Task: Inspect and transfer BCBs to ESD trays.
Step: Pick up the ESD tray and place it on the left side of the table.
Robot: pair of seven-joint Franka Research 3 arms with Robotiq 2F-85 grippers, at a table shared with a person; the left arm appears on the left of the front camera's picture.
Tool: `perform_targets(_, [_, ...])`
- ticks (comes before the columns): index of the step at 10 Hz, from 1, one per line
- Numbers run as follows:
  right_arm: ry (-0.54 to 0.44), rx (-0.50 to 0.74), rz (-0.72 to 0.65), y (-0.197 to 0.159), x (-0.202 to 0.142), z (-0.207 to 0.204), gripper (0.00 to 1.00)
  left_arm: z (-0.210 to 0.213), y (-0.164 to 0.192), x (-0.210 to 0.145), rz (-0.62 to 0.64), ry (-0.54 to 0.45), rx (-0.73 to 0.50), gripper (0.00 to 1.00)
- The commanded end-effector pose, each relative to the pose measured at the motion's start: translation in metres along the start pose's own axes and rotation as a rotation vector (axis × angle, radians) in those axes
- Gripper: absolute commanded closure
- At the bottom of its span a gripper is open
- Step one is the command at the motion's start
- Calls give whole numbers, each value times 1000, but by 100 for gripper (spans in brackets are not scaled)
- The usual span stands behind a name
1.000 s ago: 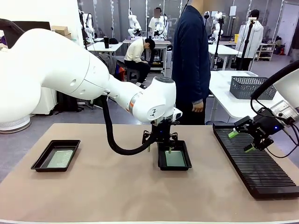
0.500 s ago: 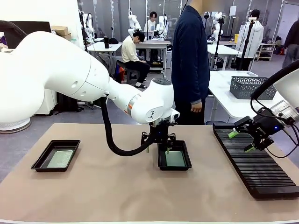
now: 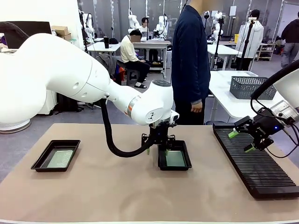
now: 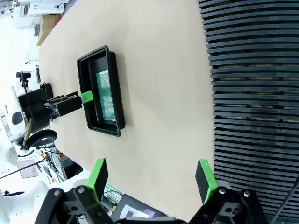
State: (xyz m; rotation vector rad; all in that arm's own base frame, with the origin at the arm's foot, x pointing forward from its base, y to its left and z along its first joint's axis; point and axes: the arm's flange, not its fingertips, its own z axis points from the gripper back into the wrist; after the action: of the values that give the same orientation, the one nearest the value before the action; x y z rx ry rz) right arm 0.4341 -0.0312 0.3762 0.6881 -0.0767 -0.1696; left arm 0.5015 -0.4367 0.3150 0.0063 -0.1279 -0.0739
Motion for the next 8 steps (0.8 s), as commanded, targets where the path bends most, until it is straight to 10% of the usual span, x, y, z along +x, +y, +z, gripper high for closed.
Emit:
perform_targets(1, [-8, -12, -18, 2, 0, 1, 0, -4, 1, -1, 34, -7, -7, 20])
perform_targets(8, [-8, -12, -18, 2, 0, 1, 0, -4, 1, 3, 44, -4, -18, 52])
